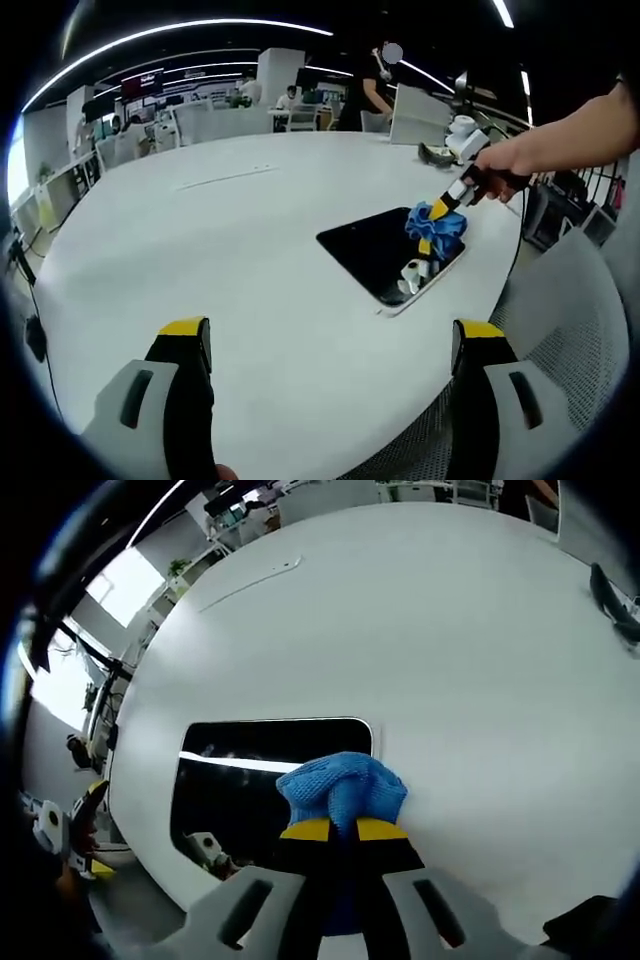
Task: Wipe the mirror surface with the cleaning cloth until all visible marks leave the cleaned area.
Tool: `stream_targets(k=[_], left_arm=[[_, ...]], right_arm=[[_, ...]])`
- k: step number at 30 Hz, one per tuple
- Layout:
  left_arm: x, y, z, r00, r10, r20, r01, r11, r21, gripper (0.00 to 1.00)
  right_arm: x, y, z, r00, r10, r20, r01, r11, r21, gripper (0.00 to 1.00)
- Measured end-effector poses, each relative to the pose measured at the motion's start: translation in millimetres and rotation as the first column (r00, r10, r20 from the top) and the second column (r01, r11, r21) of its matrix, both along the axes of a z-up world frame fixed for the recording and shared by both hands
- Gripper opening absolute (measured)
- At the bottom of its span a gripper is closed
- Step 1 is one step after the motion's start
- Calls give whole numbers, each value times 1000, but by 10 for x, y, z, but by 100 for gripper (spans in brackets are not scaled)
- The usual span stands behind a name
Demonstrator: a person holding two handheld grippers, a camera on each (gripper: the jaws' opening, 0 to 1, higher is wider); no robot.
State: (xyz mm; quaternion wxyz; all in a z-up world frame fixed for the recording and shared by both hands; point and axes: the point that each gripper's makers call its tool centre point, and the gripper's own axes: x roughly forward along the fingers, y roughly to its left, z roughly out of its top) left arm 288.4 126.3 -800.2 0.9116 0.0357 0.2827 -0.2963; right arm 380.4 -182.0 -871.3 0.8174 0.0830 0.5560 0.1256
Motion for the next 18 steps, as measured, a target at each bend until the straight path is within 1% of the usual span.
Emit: stream_targets(k=[4, 6, 10, 16, 18], left_arm=[[-5, -7, -7, 1000, 2, -5, -2, 1000, -1, 99], [-17, -21, -10, 1000, 5, -15, -5, 1000, -11, 99], [-45, -68, -31, 1000, -16, -20, 16, 1000, -1, 99], [-52, -68, -45, 999, -26, -23, 26, 1000, 6, 99], [-42, -59, -36, 1000, -23, -16, 23, 1000, 7, 99]], right_arm=[[-18, 7, 9, 1000, -8, 13, 8, 1000, -16, 2], [-28, 11, 15, 1000, 5, 22, -4, 1000, -25, 2], [-35, 0, 25, 999, -29, 36, 30, 1000, -5, 2], [-19, 2, 16, 998, -36, 44, 37, 999, -11, 2], [-26, 4, 22, 998, -40, 50, 41, 999, -14, 1]])
